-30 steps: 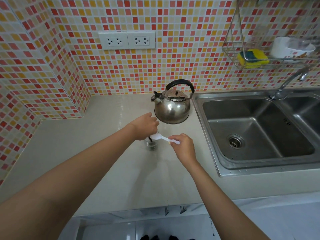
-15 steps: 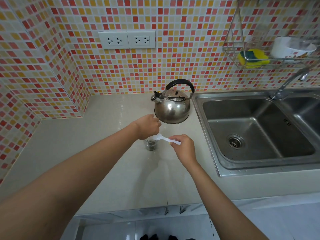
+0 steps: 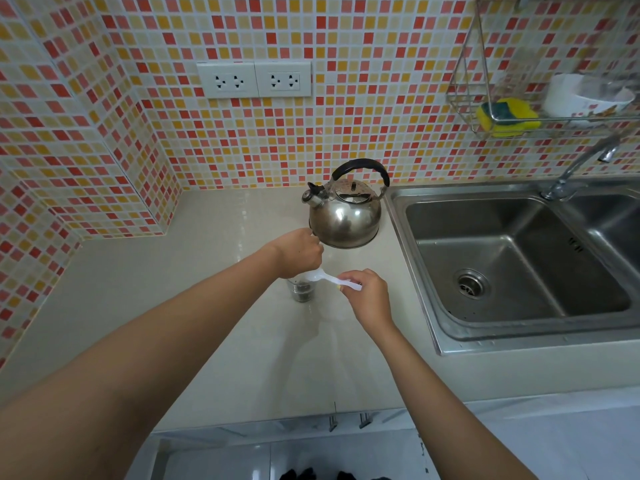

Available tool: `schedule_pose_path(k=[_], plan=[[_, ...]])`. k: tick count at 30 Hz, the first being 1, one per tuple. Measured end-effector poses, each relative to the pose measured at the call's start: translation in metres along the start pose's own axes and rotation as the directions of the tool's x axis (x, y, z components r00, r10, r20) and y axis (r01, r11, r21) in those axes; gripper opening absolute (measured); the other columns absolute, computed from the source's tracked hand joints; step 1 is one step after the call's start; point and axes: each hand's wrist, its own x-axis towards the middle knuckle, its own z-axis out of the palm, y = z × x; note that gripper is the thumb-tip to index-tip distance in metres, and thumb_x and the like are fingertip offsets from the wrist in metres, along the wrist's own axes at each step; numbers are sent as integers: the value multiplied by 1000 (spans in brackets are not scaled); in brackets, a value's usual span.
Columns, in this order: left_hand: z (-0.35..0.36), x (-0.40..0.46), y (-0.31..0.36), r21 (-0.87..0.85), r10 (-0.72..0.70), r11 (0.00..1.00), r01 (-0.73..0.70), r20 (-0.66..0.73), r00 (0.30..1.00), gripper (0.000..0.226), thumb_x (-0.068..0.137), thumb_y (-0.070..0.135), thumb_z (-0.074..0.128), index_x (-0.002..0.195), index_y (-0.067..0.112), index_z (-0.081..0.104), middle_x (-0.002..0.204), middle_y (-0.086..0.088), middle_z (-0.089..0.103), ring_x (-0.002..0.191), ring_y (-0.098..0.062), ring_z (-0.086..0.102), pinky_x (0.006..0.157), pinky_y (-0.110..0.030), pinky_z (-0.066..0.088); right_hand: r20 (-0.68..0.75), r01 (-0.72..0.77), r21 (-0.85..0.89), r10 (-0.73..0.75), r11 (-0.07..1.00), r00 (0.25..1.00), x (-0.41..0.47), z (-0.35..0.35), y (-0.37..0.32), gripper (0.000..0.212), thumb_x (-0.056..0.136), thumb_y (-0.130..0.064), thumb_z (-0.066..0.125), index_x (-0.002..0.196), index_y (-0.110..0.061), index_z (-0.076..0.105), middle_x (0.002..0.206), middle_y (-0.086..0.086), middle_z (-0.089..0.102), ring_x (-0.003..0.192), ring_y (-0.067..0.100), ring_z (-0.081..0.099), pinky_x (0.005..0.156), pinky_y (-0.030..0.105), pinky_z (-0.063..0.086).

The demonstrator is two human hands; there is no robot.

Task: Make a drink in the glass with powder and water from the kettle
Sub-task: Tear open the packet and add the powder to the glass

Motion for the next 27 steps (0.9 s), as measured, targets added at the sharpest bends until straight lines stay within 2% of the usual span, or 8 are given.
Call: schedule_pose_path(k=[6,14,19,24,27], plan=[[4,-1,0,17,6,1000,-6,0,1000,23,87,9,61,109,8,66,103,-9,65,91,-25,59,78,-33,49,10,12,2,-12,1000,1000,0,-1,-2,16,84,-10,66,98,-11,74,95,9,66,84,23,64,75,33,55],[12,-7,-4,-60,-59,997,57,-34,998,31,86,16,68,116,13,63,107,-8,64,92,-22,58,77,-30,44,18,27,38,-27,999,999,-1,-3,-6,16,83,-9,66,96,-16,74,93,7,64,83,22,64,76,40,58],[16,-8,-3,-100,-99,991,93,-53,994,30,84,16,68,114,14,64,106,-7,64,92,-22,59,77,-30,44,22,40,29,-41,999,999,-1,-4,-8,15,81,-4,65,90,-11,75,90,13,64,81,28,64,77,48,57],[25,-13,-3,-237,-225,951,199,-87,970,27,82,20,65,109,16,64,99,-4,62,88,-21,57,77,-31,42,23,49,-40,-48,998,999,0,-10,-4,20,85,-8,66,103,-12,73,94,7,64,86,23,64,80,39,57],[33,-19,-5,-369,-323,891,264,-107,940,33,81,27,65,112,17,64,100,-4,62,88,-21,57,77,-31,42,2,76,-47,-76,996,997,-1,-18,0,19,86,-9,64,104,-11,73,93,7,66,85,21,64,78,34,55]])
